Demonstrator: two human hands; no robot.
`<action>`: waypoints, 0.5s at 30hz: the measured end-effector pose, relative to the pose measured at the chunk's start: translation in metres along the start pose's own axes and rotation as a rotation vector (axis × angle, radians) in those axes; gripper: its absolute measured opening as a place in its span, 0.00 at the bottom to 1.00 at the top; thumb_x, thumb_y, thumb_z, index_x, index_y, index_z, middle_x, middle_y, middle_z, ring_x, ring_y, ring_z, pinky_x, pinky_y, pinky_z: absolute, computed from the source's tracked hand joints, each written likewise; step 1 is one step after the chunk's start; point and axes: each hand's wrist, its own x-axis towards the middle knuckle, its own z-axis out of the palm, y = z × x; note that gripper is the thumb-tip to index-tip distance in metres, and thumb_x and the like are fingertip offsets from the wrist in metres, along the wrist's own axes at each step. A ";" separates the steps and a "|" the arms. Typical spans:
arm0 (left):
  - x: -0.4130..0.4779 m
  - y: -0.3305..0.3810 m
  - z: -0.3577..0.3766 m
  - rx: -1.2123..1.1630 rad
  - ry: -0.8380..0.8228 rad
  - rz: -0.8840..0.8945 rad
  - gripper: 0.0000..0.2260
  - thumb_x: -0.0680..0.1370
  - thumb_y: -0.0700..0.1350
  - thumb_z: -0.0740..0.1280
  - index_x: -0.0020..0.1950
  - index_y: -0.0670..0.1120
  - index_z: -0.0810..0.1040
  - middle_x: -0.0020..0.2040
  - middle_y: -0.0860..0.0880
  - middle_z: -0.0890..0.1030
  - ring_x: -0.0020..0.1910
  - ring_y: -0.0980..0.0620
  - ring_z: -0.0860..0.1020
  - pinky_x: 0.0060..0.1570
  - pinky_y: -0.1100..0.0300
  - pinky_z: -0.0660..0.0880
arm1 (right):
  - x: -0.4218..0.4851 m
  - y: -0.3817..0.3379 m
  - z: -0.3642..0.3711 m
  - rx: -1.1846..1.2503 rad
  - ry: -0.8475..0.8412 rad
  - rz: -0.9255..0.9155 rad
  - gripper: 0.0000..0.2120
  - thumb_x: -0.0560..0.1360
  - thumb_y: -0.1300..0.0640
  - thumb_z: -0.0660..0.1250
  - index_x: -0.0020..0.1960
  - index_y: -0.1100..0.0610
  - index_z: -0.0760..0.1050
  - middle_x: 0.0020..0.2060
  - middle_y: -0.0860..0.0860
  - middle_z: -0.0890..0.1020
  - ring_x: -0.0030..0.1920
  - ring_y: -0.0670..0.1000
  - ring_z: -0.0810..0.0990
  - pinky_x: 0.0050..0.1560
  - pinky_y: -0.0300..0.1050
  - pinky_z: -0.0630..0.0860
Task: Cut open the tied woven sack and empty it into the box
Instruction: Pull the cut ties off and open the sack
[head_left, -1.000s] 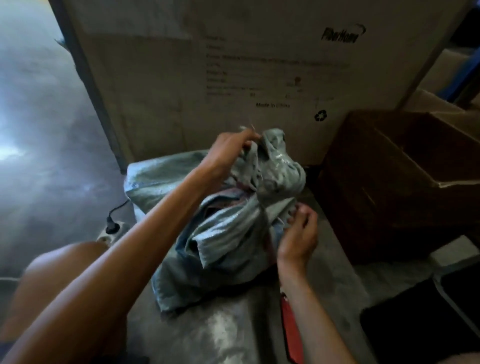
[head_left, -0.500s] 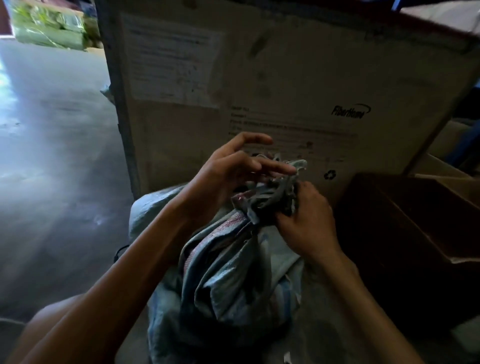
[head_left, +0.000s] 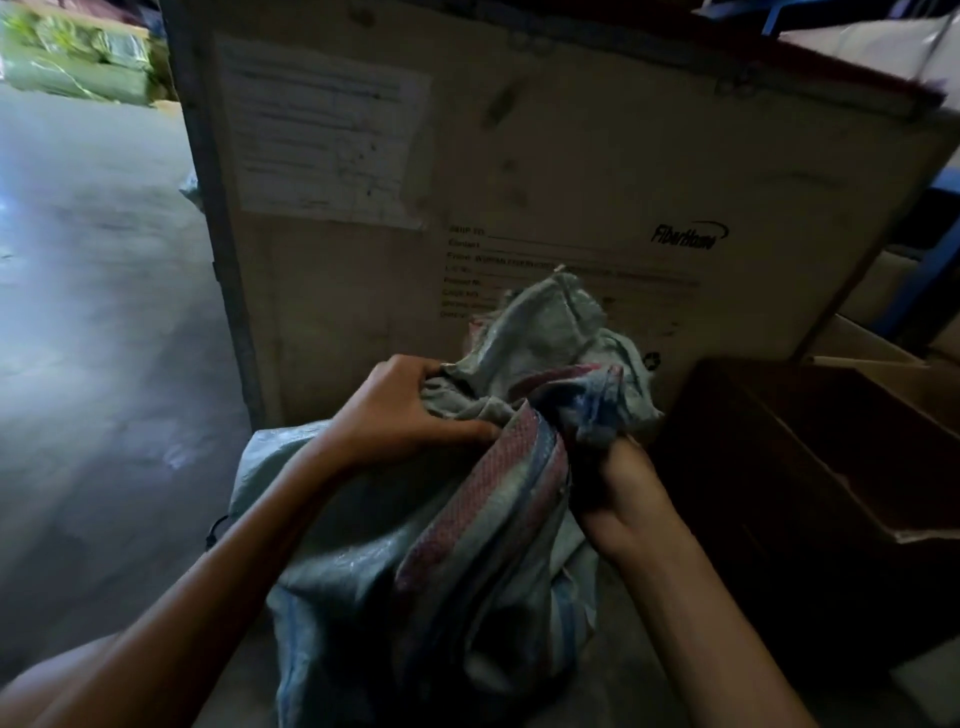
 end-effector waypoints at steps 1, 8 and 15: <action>0.001 -0.001 0.004 0.041 0.105 -0.031 0.21 0.61 0.61 0.81 0.47 0.50 0.86 0.41 0.54 0.87 0.42 0.58 0.84 0.46 0.59 0.81 | 0.002 0.000 0.000 0.008 0.089 0.039 0.12 0.80 0.58 0.63 0.57 0.63 0.80 0.50 0.62 0.83 0.43 0.58 0.83 0.35 0.47 0.82; 0.006 -0.001 0.021 -0.050 0.059 -0.122 0.33 0.57 0.72 0.76 0.54 0.55 0.79 0.50 0.55 0.86 0.49 0.57 0.84 0.54 0.51 0.81 | -0.001 0.015 0.002 -0.416 0.270 -0.207 0.28 0.70 0.37 0.72 0.63 0.54 0.78 0.56 0.52 0.84 0.56 0.53 0.83 0.61 0.54 0.79; 0.008 0.007 0.015 -0.001 0.343 -0.040 0.18 0.77 0.64 0.65 0.43 0.51 0.85 0.37 0.55 0.85 0.35 0.58 0.83 0.37 0.61 0.77 | -0.011 0.015 -0.006 -0.614 0.036 -0.358 0.37 0.58 0.36 0.81 0.63 0.50 0.78 0.56 0.47 0.85 0.56 0.46 0.84 0.56 0.47 0.82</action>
